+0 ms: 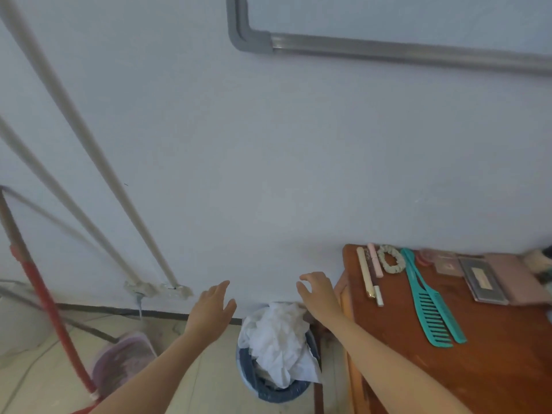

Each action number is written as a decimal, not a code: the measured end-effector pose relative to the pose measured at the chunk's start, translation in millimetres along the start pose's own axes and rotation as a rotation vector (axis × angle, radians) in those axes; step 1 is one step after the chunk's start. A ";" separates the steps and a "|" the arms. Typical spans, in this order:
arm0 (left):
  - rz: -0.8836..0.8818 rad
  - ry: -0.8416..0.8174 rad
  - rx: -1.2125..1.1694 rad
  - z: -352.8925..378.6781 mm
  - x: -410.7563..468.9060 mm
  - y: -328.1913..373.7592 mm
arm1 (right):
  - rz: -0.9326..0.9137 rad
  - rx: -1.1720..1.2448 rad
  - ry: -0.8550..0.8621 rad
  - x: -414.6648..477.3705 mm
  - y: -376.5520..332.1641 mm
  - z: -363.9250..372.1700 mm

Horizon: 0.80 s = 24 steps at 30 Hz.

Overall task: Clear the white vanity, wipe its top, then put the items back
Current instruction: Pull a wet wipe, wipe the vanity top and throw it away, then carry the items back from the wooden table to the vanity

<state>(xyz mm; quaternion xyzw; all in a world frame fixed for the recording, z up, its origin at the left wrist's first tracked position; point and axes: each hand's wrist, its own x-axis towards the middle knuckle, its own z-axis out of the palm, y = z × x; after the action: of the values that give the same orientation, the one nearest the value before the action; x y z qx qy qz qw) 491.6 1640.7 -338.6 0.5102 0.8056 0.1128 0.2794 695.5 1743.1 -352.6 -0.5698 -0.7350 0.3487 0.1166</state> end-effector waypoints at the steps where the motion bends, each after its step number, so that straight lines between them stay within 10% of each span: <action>1: 0.025 0.003 0.011 -1.6 -0.8 2.6 | -0.013 -0.014 0.016 -4.1 -1.9 -2.9; 24: 0.614 0.122 -0.134 -34.8 -123.5 57.1 | 0.039 -0.238 0.560 -221.6 -34.4 -113.3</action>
<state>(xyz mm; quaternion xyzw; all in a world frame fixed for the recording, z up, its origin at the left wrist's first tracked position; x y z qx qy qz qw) 555.2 1560.9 -242.1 0.7022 0.6199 0.2753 0.2164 805.6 1578.8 -197.7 -0.6673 -0.6990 0.0915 0.2403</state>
